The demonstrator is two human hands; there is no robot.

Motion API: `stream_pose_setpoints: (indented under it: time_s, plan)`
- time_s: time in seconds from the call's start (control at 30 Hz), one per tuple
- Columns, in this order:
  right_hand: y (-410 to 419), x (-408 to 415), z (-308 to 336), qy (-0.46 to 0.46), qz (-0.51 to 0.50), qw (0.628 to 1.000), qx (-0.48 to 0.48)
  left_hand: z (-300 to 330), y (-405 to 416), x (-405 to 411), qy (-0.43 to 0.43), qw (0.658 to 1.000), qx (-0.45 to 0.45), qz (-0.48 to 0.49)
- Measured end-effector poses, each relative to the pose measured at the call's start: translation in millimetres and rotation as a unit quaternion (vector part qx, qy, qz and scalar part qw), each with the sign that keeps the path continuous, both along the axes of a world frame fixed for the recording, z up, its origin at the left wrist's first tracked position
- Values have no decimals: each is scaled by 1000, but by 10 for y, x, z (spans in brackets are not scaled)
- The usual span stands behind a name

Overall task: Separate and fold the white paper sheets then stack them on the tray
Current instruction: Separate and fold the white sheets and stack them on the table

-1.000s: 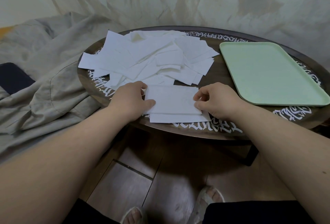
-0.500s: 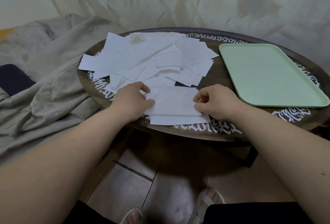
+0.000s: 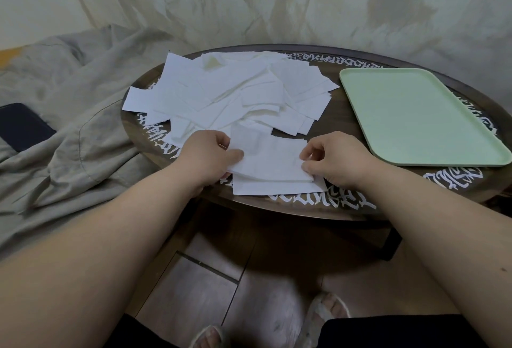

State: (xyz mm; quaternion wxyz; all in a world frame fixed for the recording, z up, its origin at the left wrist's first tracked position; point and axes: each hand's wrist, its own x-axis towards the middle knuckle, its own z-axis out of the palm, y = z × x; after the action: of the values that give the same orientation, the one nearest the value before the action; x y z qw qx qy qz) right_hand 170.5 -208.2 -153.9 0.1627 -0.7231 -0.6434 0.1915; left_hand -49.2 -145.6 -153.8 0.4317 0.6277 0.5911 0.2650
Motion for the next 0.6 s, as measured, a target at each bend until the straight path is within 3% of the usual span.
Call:
stream_pose_setpoints:
  time_s: [0.1, 0.17, 0.27, 0.33, 0.43, 0.6]
  plan:
    - [6, 30, -20, 13, -32, 999, 30, 43, -36, -2, -41, 999, 25, -22]
    - [1, 61, 11, 139, -98, 984, 51, 76, -39, -8, -99, 995, 14, -11]
    - [-13, 70, 55, 357, -142, 923, 15, 102, -63, -6, -158, 987, -7, 0]
    - [-28, 58, 71, 416, -128, 900, -14, 100, -87, 6, -170, 985, -25, 0]
    - [-56, 49, 103, 397, -112, 911, -16, 81, -114, 1, -123, 992, -24, -20]
    - [-150, 65, 143, 259, -80, 962, -34, 68, -138, -48, 21, 998, 11, -56]
